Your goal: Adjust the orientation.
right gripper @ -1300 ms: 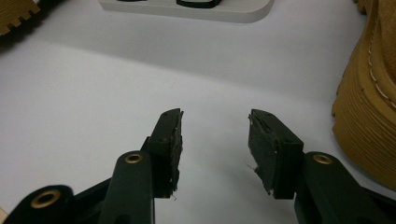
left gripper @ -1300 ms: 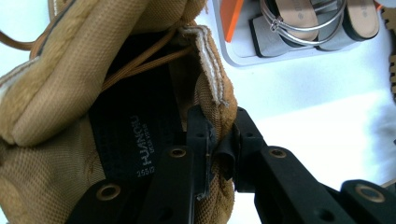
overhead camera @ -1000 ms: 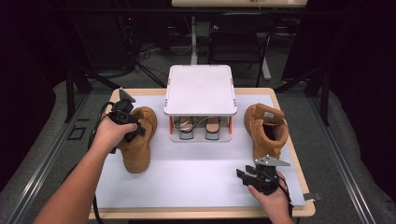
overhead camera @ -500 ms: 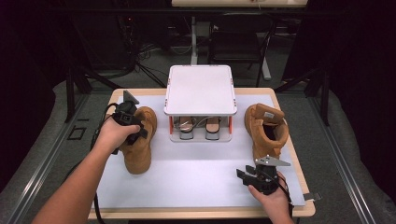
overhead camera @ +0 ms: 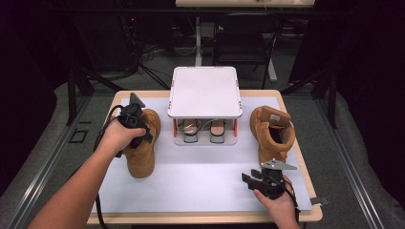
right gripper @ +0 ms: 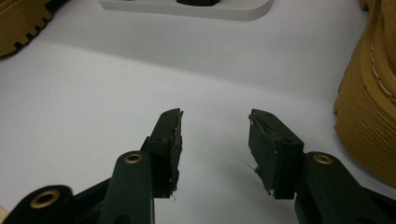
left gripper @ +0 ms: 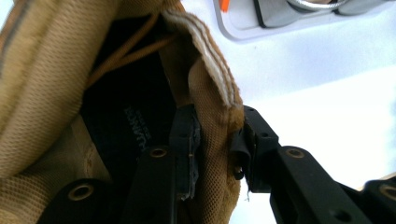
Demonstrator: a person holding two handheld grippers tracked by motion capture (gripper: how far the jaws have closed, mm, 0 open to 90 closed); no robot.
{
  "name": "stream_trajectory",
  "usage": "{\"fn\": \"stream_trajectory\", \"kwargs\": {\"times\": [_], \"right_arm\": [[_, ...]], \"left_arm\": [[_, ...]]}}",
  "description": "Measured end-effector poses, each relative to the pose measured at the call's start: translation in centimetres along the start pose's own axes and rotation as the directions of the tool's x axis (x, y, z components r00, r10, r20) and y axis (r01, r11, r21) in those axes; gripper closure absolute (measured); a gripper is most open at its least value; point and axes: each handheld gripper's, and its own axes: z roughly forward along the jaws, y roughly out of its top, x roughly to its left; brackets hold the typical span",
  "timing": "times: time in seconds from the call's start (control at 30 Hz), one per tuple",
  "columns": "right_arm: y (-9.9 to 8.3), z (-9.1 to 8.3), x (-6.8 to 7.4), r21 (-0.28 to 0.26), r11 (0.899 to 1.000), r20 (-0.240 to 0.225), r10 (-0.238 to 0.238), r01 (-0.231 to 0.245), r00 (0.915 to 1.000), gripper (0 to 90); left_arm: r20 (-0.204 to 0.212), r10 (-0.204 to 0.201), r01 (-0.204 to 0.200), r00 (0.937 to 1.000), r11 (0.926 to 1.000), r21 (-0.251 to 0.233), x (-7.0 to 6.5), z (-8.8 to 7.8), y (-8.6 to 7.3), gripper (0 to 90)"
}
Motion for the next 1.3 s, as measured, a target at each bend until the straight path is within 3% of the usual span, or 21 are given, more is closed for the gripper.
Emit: {"fn": "stream_trajectory", "kwargs": {"times": [0.33, 0.5, 0.7, 0.9, 1.3], "right_arm": [[0.0, 0.0, 0.0, -0.001, 1.0, 0.0, -0.003, 0.003, 1.0, 54.3], [0.0, 0.0, 0.1, -0.005, 1.0, 0.0, -0.003, 0.003, 1.0, 54.3], [0.0, 0.0, 0.0, -0.004, 1.0, 0.0, -0.004, 0.004, 1.0, 54.2], [0.0, 0.1, 0.2, -0.004, 1.0, 0.001, -0.006, 0.006, 1.0, 54.3], [0.0, 0.0, 0.1, -0.003, 1.0, 0.001, -0.004, 0.004, 1.0, 54.3]], "left_arm": [[-0.063, 0.033, -0.026, 0.9975, 0.9946, 0.101, -0.5, 0.4, -0.2, 64.9], [-0.075, 0.044, -0.036, 0.9962, 0.9935, 0.108, -0.7, 0.5, -0.3, 65.2], [-0.112, 0.106, -0.087, 0.988, 0.9821, 0.167, -1.4, 1.3, -0.8, 67.7], [-0.156, 0.142, -0.116, 0.9776, 0.9801, 0.161, -1.8, 1.1, -1.0, 75.6], [-0.137, 0.145, -0.12, 0.9799, 0.9773, 0.174, -1.8, 0.3, -2.2, 77.0]]}}
